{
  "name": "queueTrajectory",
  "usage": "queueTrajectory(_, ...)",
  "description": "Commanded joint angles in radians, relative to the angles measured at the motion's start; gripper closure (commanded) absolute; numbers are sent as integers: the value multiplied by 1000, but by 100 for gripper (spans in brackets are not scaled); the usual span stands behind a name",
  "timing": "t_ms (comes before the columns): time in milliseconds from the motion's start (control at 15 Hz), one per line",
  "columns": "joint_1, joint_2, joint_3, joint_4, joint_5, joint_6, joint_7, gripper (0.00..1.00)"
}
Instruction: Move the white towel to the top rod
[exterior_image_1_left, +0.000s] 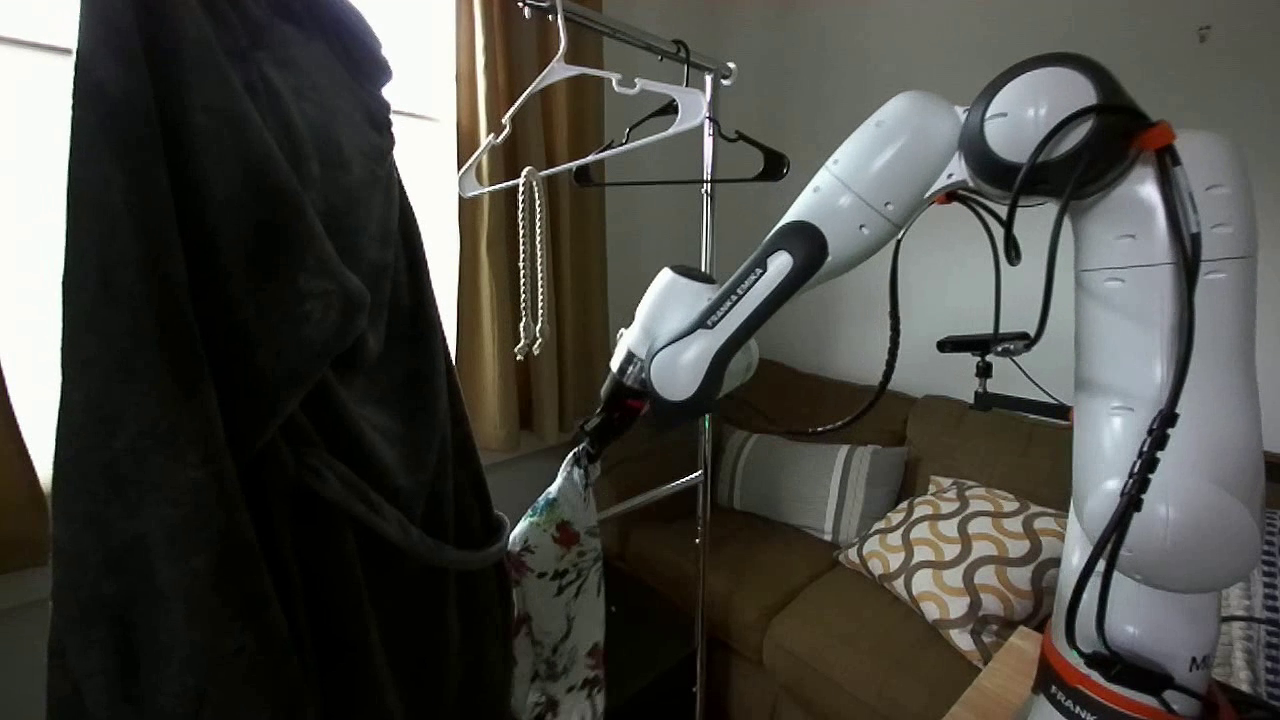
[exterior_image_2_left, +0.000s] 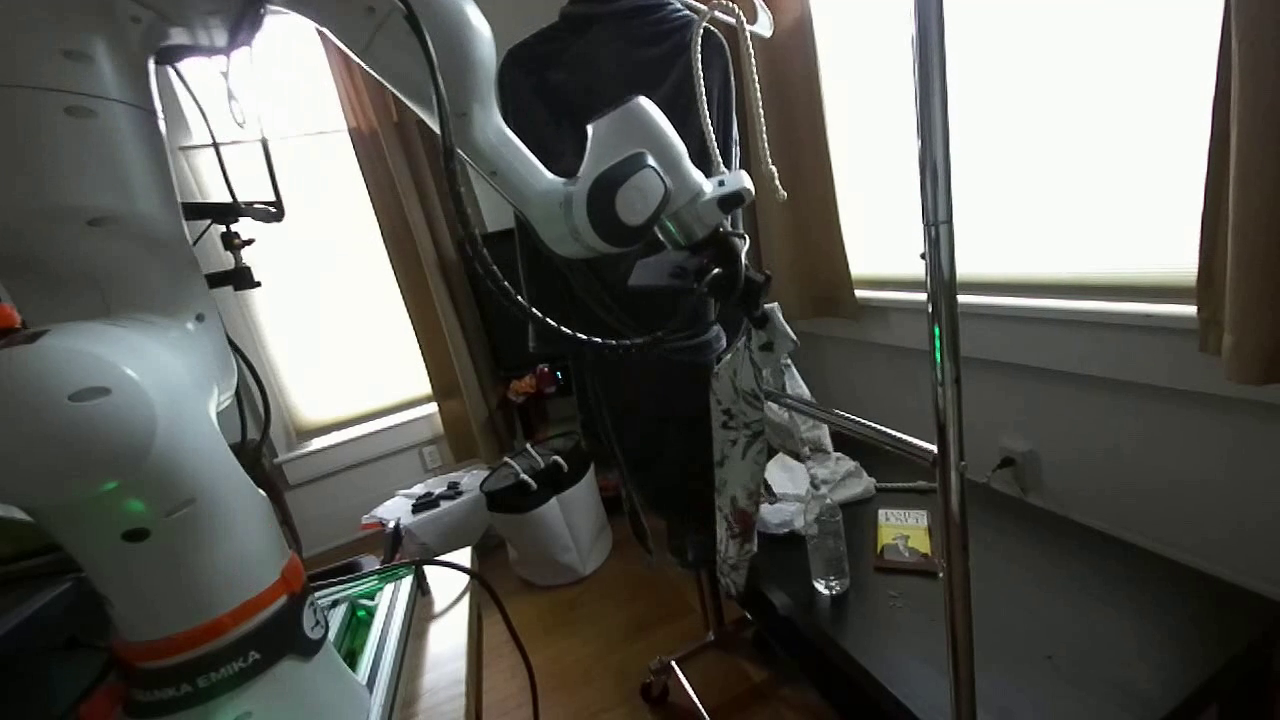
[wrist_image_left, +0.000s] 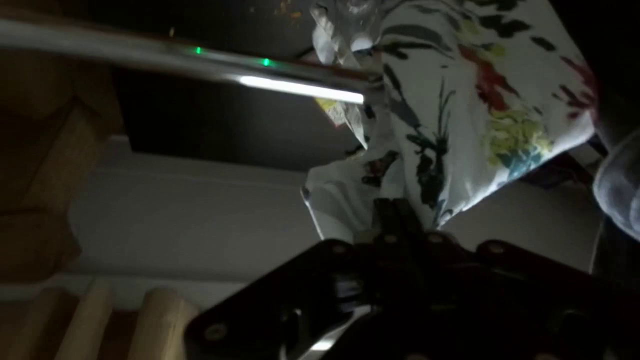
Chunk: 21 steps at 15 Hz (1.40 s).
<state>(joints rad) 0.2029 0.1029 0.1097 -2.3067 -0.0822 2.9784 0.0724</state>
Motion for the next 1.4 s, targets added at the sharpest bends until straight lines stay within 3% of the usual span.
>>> queueTrajectory(0, -2, -219, -72, -181, -198, 153, 141, 99)
queueTrajectory(133, -86, -312, -61, -223, -341, 220, 234, 99)
queueTrajectory(267, -201, -379, 3, -234, -417, 253, 261, 99)
queueTrajectory(333, -109, -339, -44, -235, -356, 256, 221, 99)
queueTrajectory(400, -136, -316, -43, -185, -362, 236, 222, 98)
queueTrajectory(600, -150, -335, -22, -201, -375, 246, 228, 99)
queueTrajectory(800, -339, -468, 67, -201, -425, 231, 258, 99)
queueTrajectory(1067, -499, -630, 125, -177, -421, 241, 249, 99)
queueTrajectory(1267, -645, -677, 215, -107, -426, 295, 234, 99)
queueTrajectory(1333, -664, -687, 228, -82, -424, 298, 221, 99)
